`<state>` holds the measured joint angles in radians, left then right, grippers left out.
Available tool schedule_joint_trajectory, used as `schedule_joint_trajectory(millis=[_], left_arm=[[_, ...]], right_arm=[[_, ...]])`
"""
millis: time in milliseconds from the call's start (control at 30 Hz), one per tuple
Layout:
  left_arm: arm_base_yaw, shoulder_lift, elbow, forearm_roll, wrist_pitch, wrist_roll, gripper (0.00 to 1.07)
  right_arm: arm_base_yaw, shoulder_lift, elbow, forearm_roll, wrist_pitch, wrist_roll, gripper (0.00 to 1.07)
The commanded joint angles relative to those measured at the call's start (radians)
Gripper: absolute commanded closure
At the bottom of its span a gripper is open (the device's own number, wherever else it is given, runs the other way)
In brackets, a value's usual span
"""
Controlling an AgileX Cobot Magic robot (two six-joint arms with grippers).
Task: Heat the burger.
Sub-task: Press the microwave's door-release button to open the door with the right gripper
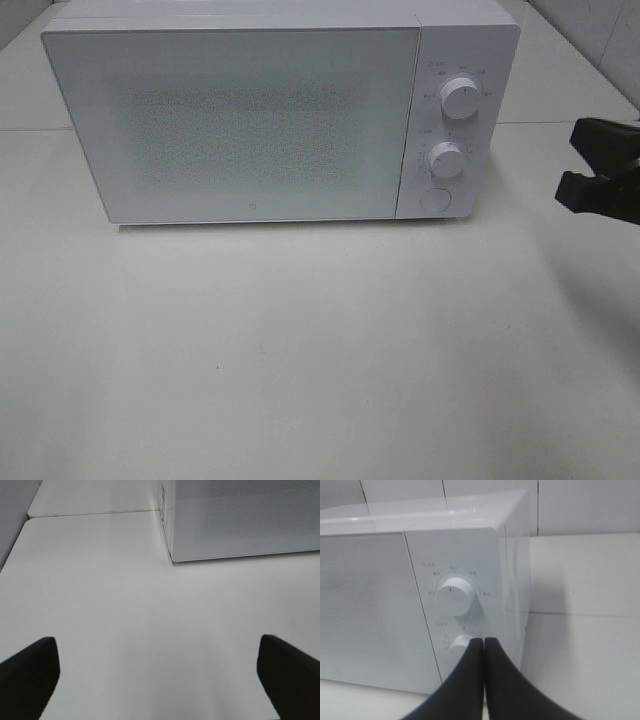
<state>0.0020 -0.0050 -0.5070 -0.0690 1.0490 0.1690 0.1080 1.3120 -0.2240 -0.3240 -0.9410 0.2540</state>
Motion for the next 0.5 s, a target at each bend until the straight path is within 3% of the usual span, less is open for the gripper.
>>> schedule_joint_trajectory(millis=[33,133,300,333,367,500], left_arm=[[0.001,-0.017,0.001,-0.002,-0.001,-0.005,0.02],[0.001,-0.017,0.001,-0.002,-0.001,-0.005,0.02],[0.001,-0.017,0.001,-0.002,-0.001,-0.005,0.02],[0.001,-0.017,0.001,-0.002,-0.001,-0.005,0.02],[0.001,-0.017,0.001,-0.002,-0.001,-0.005,0.02],[0.001,-0.017,0.001,-0.002,-0.001,-0.005,0.02]], right_arm=[[-0.008,0.036,0.000,-0.004,-0.025,0.092,1.07],[-0.008,0.063,0.000,-0.004,-0.032,0.204,1.07],[-0.008,0.167,0.000,-0.006,-0.117,0.653,1.07],[-0.008,0.167,0.000,-0.006,-0.117,0.653,1.07],[0.002,0.200,0.000,-0.004,-0.118,0.775,1.07],[0.058,0.262,0.000,0.048,-0.118,0.903,1.07]])
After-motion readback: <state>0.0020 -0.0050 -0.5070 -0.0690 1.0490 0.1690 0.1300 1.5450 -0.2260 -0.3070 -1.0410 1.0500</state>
